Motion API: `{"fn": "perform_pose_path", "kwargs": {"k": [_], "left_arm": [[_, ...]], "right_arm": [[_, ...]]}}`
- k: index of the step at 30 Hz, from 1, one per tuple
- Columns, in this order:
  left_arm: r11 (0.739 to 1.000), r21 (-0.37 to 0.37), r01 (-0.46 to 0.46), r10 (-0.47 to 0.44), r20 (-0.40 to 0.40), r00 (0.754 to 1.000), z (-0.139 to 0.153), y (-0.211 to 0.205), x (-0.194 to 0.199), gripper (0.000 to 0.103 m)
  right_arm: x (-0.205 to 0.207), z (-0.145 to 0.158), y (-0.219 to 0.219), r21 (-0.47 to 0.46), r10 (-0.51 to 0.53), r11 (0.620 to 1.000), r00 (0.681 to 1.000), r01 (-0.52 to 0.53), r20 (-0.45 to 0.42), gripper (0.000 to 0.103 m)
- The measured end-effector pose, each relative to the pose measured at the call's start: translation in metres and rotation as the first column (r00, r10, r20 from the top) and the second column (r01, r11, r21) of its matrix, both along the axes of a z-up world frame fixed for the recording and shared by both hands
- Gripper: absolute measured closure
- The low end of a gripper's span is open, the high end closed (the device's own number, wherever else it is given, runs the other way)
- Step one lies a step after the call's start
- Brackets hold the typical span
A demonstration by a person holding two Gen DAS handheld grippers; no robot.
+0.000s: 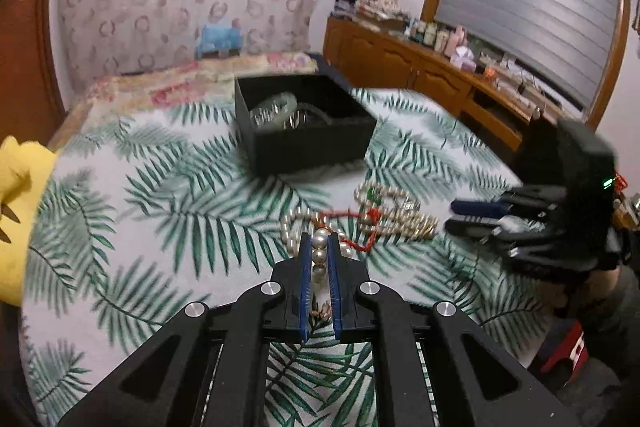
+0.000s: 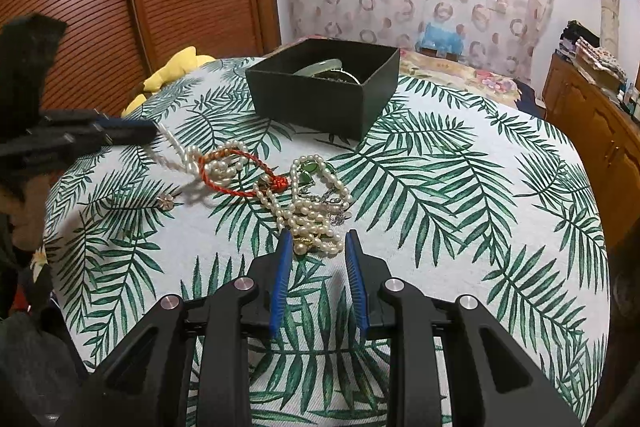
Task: Organize jewelry
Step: 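Grasp the long pearl necklace with the left tool while the right tool grasps another pearl strand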
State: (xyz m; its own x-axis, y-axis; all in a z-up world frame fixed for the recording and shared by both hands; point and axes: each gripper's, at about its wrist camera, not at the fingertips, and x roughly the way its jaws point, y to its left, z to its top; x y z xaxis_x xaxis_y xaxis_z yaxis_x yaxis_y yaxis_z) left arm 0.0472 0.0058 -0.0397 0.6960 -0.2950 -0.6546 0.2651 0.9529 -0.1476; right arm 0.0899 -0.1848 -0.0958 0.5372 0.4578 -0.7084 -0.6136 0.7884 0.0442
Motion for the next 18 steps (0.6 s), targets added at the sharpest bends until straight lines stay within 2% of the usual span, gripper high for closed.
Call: {"fn": "perform_pose_path", "kwargs": {"k": [6,11,18], "left_arm": [[1.0,0.008,-0.001,0.001,0.066,0.998,0.029,0.001,-0.008,0.096],[1.0,0.013,-0.011,0.01,0.09,0.996,0.043,0.005,-0.007,0.096],[1.0,0.017,-0.025,0.023,0.141,0.99,0.065,0.01,-0.009,0.096]], "right_arm": [[0.011,0.002,0.007,-0.013,0.012,1.0,1.0,-0.012,0.003,0.071],[0.034,0.003,0.016,-0.036,0.024,0.999,1.0,-0.024,0.002,0.071],[0.061,-0.003,0.03,-0.064,0.059,0.996,0.997,-0.062,-0.046,0.071]]}}
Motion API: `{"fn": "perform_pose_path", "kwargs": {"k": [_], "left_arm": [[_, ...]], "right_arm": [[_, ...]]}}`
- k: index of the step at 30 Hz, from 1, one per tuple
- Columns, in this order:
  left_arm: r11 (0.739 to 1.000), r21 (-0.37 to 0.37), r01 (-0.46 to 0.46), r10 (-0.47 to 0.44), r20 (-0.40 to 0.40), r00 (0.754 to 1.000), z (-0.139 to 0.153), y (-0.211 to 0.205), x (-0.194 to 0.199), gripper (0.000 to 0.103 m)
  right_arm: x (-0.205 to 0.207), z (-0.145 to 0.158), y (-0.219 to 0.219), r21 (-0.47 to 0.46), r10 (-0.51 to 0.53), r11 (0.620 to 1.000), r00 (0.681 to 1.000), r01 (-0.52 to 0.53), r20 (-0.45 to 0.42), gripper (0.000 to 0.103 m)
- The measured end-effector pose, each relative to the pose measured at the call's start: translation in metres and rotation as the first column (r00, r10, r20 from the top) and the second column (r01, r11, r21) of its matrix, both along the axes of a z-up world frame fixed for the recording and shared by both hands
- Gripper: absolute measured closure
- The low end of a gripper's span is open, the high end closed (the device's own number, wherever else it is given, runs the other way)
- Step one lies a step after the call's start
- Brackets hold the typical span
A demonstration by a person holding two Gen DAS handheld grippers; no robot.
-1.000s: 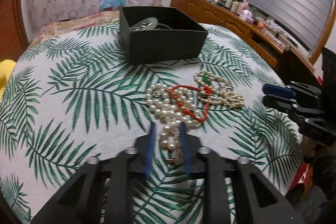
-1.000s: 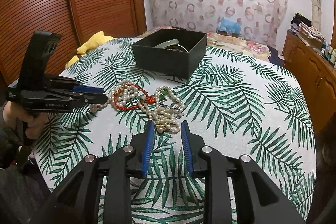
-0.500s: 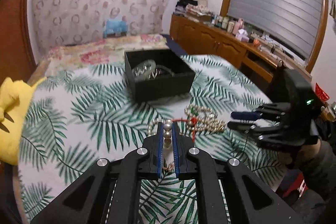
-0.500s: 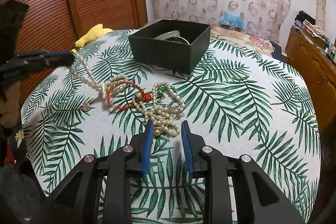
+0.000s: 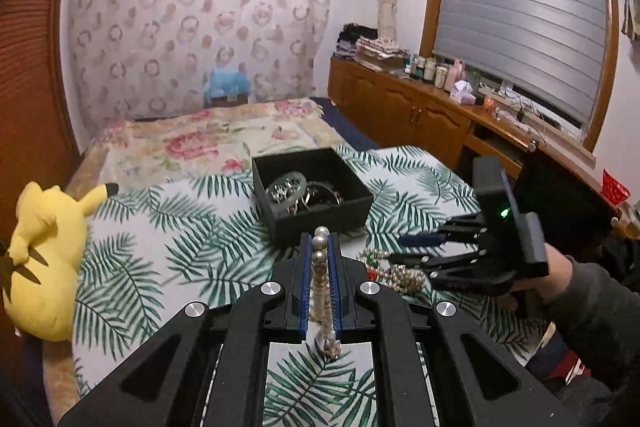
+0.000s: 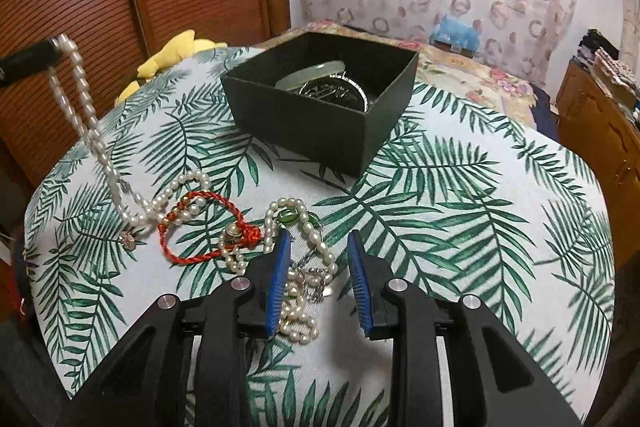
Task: Organize jewelry
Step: 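Grasp the long pearl necklace with the left tool while the right tool grasps another pearl strand, then lift both pearl necklaces and carry them over the black box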
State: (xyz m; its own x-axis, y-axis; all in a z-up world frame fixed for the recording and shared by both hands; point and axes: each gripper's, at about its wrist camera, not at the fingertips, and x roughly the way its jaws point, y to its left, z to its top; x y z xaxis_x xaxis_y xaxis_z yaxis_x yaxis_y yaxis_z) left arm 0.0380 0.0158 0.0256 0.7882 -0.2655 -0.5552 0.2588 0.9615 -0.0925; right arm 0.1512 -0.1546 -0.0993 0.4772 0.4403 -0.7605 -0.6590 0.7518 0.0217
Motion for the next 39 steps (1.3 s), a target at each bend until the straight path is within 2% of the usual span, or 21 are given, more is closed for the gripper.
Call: {"fn": "perform_pose_path", "kwargs": {"k": [5,8,10,17,26,39], "left_arm": [[1.0,0.008,-0.005,0.005,0.029,1.0,0.011,0.002,-0.001,0.096],[1.0,0.011,-0.009,0.008,0.04,0.999,0.014,0.003,-0.001,0.096],[1.0,0.013,-0.01,0.009,0.044,0.999,0.015,0.003,-0.001,0.096],[1.0,0.016,-0.015,0.014,0.048,0.999,0.015,0.002,-0.002,0.096],[1.0,0.014,-0.017,0.016,0.074,0.997,0.024,0.001,0.001,0.096],[0.999,0.039,-0.008,0.003,0.142,0.99,0.058,-0.004,0.011,0.096]], "right_arm": [[0.005,-0.006,0.0,-0.035,-0.004,0.999,1.0,0.003,-0.015,0.072],[0.006,-0.007,-0.002,-0.03,0.001,1.0,1.0,-0.002,-0.023,0.077],[0.007,-0.007,-0.004,-0.031,0.006,0.999,1.0,-0.007,-0.027,0.094],[0.004,-0.002,-0.015,-0.012,-0.003,1.0,1.0,0.003,-0.012,0.097],[-0.013,0.047,-0.028,0.073,-0.001,0.997,0.996,-0.006,0.084,0.097],[-0.036,0.123,-0.019,0.127,0.031,0.99,0.972,-0.062,0.234,0.097]]}}
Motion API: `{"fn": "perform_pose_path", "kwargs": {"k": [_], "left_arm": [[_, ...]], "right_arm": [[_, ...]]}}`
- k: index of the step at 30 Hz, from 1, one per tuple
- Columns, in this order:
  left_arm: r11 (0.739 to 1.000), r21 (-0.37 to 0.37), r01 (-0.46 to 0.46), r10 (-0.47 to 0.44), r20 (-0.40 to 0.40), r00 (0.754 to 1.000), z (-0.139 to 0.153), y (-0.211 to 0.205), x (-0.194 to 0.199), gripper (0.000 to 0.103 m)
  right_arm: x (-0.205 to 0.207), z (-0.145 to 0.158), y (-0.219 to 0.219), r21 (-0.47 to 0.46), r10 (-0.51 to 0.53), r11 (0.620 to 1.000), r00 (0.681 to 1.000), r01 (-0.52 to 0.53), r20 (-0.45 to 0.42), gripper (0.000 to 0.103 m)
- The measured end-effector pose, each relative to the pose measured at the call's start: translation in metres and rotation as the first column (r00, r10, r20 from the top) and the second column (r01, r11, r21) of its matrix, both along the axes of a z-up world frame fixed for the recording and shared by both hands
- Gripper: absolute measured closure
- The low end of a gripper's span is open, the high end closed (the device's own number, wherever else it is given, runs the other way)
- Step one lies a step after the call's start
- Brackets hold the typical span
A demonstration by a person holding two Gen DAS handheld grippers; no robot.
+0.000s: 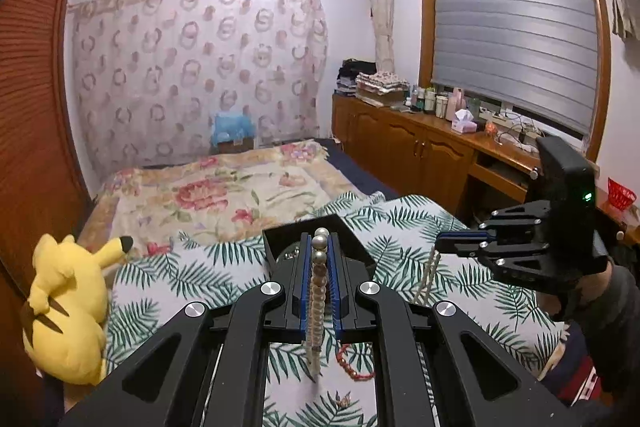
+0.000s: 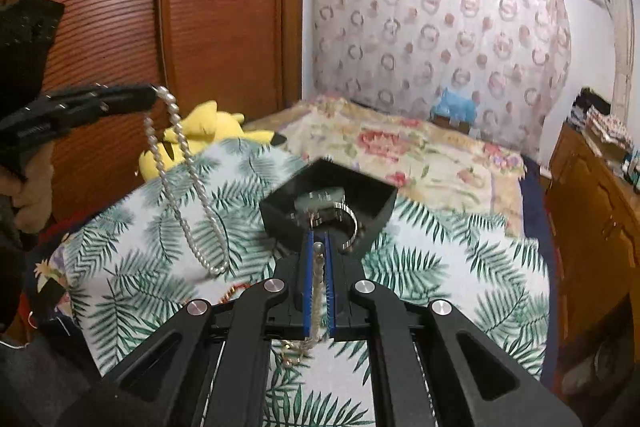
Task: Organize jewelry
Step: 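Lift both pearl necklaces and carry them over the black box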
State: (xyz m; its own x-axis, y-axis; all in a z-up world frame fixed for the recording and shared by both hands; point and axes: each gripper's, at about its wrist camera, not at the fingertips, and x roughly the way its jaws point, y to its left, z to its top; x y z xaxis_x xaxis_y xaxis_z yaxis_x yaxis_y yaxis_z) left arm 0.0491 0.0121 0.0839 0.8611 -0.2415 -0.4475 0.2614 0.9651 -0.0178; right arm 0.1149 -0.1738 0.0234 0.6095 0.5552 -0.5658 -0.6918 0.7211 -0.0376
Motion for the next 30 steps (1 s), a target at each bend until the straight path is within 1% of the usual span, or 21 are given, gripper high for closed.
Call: {"fn": "perform_pose_path", "kwargs": {"k": [9,16,20,26,30], "left_arm": [[1.0,0.02,0.006,-0.007,0.038,0.999,0.021,-0.004,0.018,0.096],[0.999,0.034,-0.001,0.0,0.05,0.999,0.029,-0.009,0.035,0.096],[0.999,0.035,-0.008,0.006,0.046,0.999,0.032,-0.01,0.047,0.096],[1.0,0.005,-0.006,0.006,0.035,0.999,0.042,-0.007,0.068,0.096],[1.0,0.016,-0.012,0.011,0.046,0.999,0.051,-0.01,0.078,0.096]], "right_arm": [[0.001,0.05,0.007,0.026,0.008,1.0,0.996,-0.011,0.09,0.097],[0.013,0.082,0.009,0.062,-0.003,0.998,0.991,-0.005,0.133,0.097],[0.025,0.092,0.008,0.07,-0.025,0.997,0.988,0.015,0.149,0.097],[0.048,0.103,0.006,0.088,-0.054,0.995,0.987,0.042,0.148,0.097],[0.062,0.107,0.006,0.098,-0.064,0.994,0.988,0.05,0.143,0.097]]}}
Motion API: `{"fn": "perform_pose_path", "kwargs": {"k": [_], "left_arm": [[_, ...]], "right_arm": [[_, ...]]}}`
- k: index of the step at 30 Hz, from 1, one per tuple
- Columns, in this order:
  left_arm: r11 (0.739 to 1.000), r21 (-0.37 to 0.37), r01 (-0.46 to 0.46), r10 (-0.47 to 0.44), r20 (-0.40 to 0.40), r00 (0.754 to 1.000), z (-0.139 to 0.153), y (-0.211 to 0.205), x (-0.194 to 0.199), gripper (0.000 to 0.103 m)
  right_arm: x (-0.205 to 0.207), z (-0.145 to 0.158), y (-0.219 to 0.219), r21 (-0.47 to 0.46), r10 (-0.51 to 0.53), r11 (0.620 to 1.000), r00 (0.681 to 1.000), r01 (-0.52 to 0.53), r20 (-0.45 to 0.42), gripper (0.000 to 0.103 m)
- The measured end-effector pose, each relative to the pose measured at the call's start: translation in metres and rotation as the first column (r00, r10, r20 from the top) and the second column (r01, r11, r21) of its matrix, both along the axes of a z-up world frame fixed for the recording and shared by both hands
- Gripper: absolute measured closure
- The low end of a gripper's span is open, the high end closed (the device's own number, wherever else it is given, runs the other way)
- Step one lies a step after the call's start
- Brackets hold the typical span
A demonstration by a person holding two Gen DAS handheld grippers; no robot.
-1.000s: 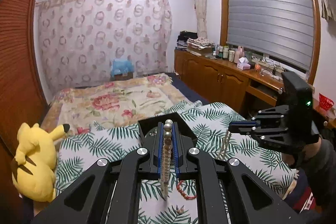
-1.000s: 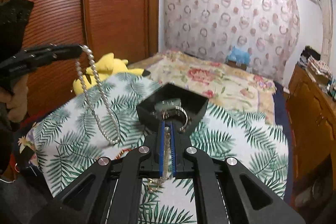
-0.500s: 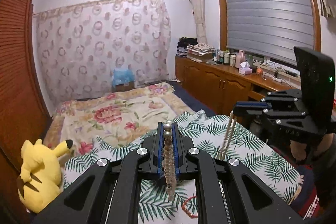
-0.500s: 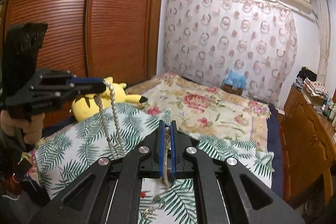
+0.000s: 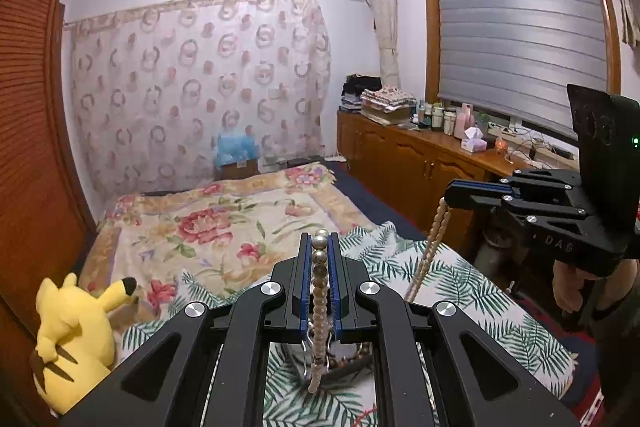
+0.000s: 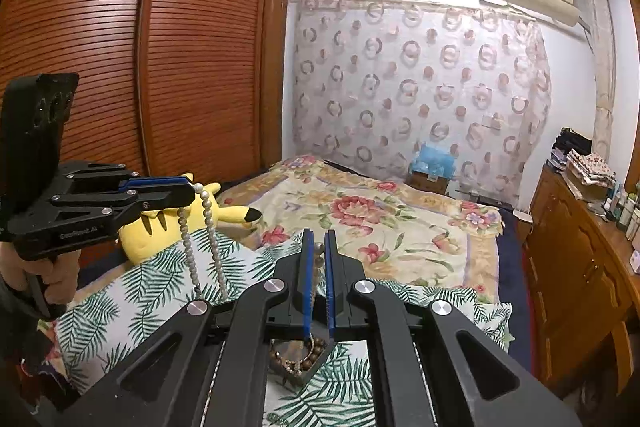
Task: Organize jewelry
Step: 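Lift both pearl necklaces and carry them over the black box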
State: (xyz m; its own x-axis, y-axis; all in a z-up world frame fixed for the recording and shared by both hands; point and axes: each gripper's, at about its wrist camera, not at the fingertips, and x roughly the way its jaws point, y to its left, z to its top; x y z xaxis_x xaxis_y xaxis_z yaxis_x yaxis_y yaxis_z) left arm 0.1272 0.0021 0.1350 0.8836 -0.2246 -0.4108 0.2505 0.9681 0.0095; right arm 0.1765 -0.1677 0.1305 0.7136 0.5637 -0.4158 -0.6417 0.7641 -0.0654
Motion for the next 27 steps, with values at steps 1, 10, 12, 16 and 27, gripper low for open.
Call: {"fn": "perform_pose_path", "kwargs": {"k": [1,10,12,16,27], "left_arm": [[1.0,0.003,-0.003,0.003,0.001,1.0,0.001,-0.001,0.003,0.096],[1.0,0.003,-0.023,0.023,-0.073,0.997,-0.026,0.001,0.03,0.096],[1.0,0.005,-0.026,0.027,-0.1,0.995,-0.038,0.003,0.036,0.096],[1.0,0.009,-0.026,0.027,-0.146,0.989,-0.061,0.004,0.042,0.096],[0.999,0.003,-0.036,0.036,-0.217,0.975,-0.107,0.011,0.025,0.081]], "right_arm": [[0.005,0.001,0.001,-0.002,-0.003,1.0,1.0,0.003,-0.001,0.097],[0.032,0.001,0.012,-0.015,-0.026,1.0,1.0,0.026,-0.012,0.097],[0.038,0.001,0.015,-0.018,-0.029,0.999,0.999,0.029,-0.018,0.097],[0.047,0.006,0.024,-0.03,-0.04,0.999,0.999,0.039,-0.001,0.097],[0.071,-0.004,0.047,-0.037,-0.054,0.998,0.998,0.053,-0.018,0.097]]}}
